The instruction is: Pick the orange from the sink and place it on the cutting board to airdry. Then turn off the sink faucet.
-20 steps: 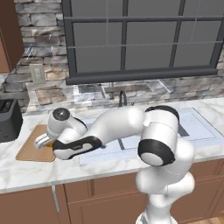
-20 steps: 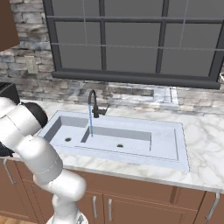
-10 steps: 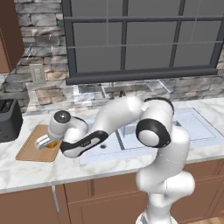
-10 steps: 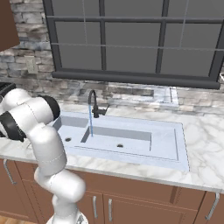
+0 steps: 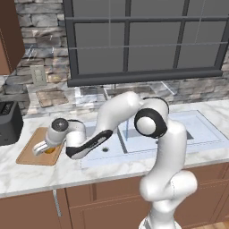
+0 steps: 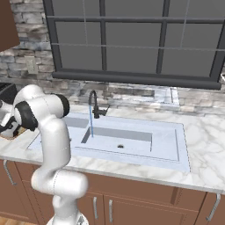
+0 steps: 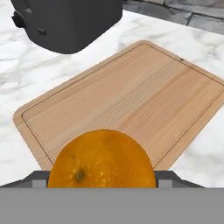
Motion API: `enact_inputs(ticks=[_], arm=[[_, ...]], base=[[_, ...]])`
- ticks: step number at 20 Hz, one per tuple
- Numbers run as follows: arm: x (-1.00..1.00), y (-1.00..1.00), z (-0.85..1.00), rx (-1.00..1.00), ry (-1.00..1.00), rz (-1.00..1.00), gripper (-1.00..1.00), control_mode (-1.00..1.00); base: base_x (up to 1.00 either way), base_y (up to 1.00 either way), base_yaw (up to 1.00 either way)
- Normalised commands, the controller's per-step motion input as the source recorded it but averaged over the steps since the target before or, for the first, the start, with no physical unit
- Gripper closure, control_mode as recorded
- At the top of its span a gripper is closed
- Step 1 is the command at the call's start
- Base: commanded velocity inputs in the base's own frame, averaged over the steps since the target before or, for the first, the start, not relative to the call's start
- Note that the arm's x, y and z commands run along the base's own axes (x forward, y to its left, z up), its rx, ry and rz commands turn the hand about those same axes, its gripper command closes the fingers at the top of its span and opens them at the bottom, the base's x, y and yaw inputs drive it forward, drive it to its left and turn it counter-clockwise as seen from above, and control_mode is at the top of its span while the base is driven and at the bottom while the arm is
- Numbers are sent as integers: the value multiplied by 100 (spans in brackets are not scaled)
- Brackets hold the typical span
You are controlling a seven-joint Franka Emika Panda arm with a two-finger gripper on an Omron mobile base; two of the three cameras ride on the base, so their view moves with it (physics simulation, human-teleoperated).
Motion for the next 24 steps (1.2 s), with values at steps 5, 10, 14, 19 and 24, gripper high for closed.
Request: enact_inputs(ticks=[5,10,14,19,24], arm=[[5,18,-2,0,0,-6,-100,-100],[0,-19,0,1,0,-11,-100,-100],[3,-10,15,1,0,-10,-100,-100],[19,-9,30,3,0,-7,-100,-100],[17,0,47,7,0,-2,-100,-100]], base=[[0,0,0],[0,0,0],[0,0,0],[0,0,0],[0,0,0]])
